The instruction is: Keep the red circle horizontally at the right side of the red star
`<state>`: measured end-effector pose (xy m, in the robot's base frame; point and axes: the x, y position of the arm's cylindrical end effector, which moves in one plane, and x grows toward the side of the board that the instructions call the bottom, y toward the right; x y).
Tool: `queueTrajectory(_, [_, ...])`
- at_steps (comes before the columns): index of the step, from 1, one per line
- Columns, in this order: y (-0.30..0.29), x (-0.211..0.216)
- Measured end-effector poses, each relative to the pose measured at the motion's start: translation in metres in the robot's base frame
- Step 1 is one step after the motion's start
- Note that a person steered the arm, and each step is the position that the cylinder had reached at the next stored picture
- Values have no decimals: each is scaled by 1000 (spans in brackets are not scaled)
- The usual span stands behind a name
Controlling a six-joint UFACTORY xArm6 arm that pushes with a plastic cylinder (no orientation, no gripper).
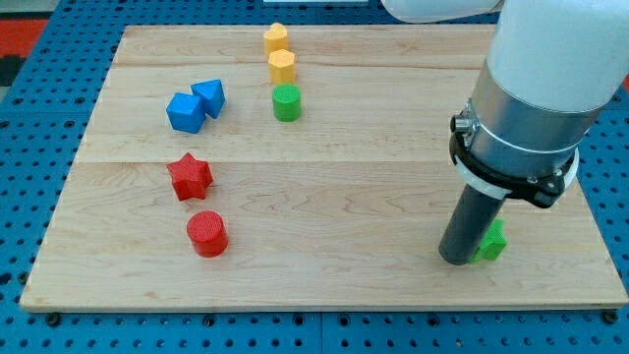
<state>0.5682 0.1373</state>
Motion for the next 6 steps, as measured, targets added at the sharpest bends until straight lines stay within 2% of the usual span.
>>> queueTrajectory(1, [-11, 15])
queueTrajectory(2, [-85, 29])
queueTrajectory(3, [-183, 37])
queueTrajectory(4, [-288, 20])
queueTrajectory(5, [-248, -38])
queueTrajectory(6, [-148, -50])
